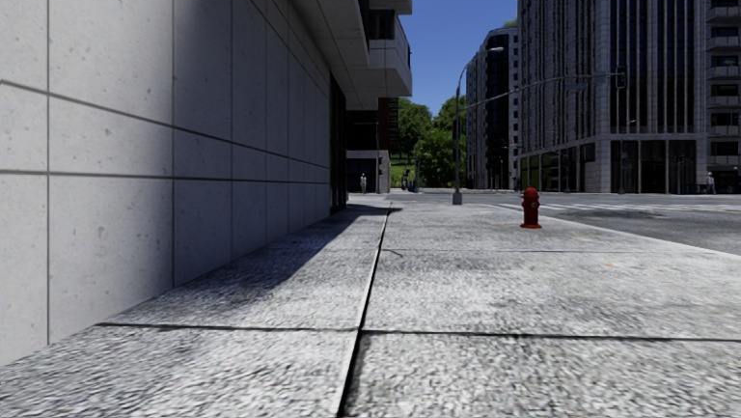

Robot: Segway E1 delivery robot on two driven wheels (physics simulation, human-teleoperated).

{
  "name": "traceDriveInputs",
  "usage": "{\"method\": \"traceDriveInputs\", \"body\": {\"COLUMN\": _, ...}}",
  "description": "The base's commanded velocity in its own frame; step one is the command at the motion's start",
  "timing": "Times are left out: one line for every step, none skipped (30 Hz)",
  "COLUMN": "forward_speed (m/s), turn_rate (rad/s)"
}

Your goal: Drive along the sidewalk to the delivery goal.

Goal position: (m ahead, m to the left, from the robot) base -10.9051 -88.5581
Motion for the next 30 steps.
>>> {"method": "traceDriveInputs", "body": {"forward_speed": 2.0, "turn_rate": -0.06}}
{"method": "traceDriveInputs", "body": {"forward_speed": 2.0, "turn_rate": -0.1}}
{"method": "traceDriveInputs", "body": {"forward_speed": 2.0, "turn_rate": -0.13}}
{"method": "traceDriveInputs", "body": {"forward_speed": 2.0, "turn_rate": -0.22}}
{"method": "traceDriveInputs", "body": {"forward_speed": 2.0, "turn_rate": -0.28}}
{"method": "traceDriveInputs", "body": {"forward_speed": 2.0, "turn_rate": -0.3}}
{"method": "traceDriveInputs", "body": {"forward_speed": 2.0, "turn_rate": -0.31}}
{"method": "traceDriveInputs", "body": {"forward_speed": 2.0, "turn_rate": -0.31}}
{"method": "traceDriveInputs", "body": {"forward_speed": 2.0, "turn_rate": -0.31}}
{"method": "traceDriveInputs", "body": {"forward_speed": 2.0, "turn_rate": -0.31}}
{"method": "traceDriveInputs", "body": {"forward_speed": 2.0, "turn_rate": -0.31}}
{"method": "traceDriveInputs", "body": {"forward_speed": 2.0, "turn_rate": -0.31}}
{"method": "traceDriveInputs", "body": {"forward_speed": 2.0, "turn_rate": -0.31}}
{"method": "traceDriveInputs", "body": {"forward_speed": 2.0, "turn_rate": -0.31}}
{"method": "traceDriveInputs", "body": {"forward_speed": 2.0, "turn_rate": -0.31}}
{"method": "traceDriveInputs", "body": {"forward_speed": 2.0, "turn_rate": -0.31}}
{"method": "traceDriveInputs", "body": {"forward_speed": 2.0, "turn_rate": -0.31}}
{"method": "traceDriveInputs", "body": {"forward_speed": 2.0, "turn_rate": -0.3}}
{"method": "traceDriveInputs", "body": {"forward_speed": 2.0, "turn_rate": -0.19}}
{"method": "traceDriveInputs", "body": {"forward_speed": 2.0, "turn_rate": -0.12}}
{"method": "traceDriveInputs", "body": {"forward_speed": 2.0, "turn_rate": -0.12}}
{"method": "traceDriveInputs", "body": {"forward_speed": 2.0, "turn_rate": -0.1}}
{"method": "traceDriveInputs", "body": {"forward_speed": 2.0, "turn_rate": -0.1}}
{"method": "traceDriveInputs", "body": {"forward_speed": 2.0, "turn_rate": -0.1}}
{"method": "traceDriveInputs", "body": {"forward_speed": 2.0, "turn_rate": -0.1}}
{"method": "traceDriveInputs", "body": {"forward_speed": 2.0, "turn_rate": -0.1}}
{"method": "traceDriveInputs", "body": {"forward_speed": 2.0, "turn_rate": -0.11}}
{"method": "traceDriveInputs", "body": {"forward_speed": 2.0, "turn_rate": -0.11}}
{"method": "traceDriveInputs", "body": {"forward_speed": 2.0, "turn_rate": -0.16}}
{"method": "traceDriveInputs", "body": {"forward_speed": 2.0, "turn_rate": -0.19}}
